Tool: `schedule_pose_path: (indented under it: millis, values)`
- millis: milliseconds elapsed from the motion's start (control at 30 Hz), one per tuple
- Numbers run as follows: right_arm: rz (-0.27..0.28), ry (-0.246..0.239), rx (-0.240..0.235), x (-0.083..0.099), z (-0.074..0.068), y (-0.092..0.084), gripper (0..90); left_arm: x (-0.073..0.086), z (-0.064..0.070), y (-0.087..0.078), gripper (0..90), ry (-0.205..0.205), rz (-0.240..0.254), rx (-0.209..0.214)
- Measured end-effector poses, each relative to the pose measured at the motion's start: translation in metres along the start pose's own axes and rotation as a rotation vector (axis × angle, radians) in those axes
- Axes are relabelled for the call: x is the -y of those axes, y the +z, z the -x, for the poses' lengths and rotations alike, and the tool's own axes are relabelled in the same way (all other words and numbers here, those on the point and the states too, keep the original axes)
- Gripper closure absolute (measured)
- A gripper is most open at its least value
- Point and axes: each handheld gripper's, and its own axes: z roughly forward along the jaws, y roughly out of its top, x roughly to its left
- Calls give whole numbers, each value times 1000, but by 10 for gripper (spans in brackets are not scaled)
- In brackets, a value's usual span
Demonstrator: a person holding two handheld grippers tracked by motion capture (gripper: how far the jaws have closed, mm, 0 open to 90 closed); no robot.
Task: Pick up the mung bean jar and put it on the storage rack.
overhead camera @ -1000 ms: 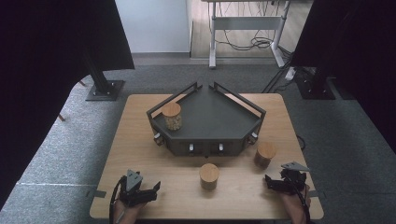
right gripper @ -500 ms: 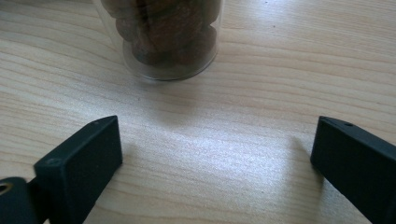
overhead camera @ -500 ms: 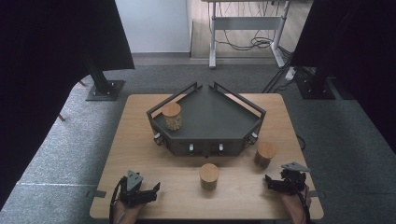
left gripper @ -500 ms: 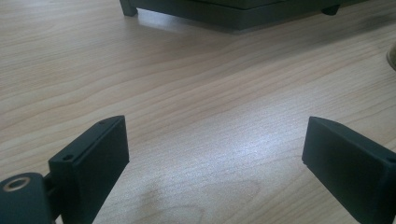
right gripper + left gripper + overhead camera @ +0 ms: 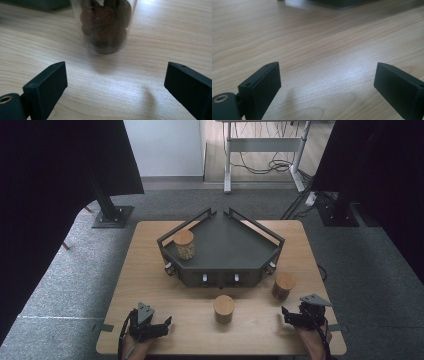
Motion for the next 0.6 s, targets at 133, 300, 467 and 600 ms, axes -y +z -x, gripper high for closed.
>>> schedule_pose_path:
  millis: [133, 300, 467, 600]
  values:
    - [4, 4, -3, 0, -2, -2, 41, -1, -2, 2, 70, -1, -16, 2]
    - [33, -9, -2, 0, -8, -8, 43, -2, -2, 6, 70, 3, -38, 1]
    - [43, -28, 0, -1, -13, -10, 43, -3, -3, 7, 70, -6, -48, 1]
    - [47, -31, -3, -1, -15, -11, 43, -4, -5, 7, 70, -17, -56, 1]
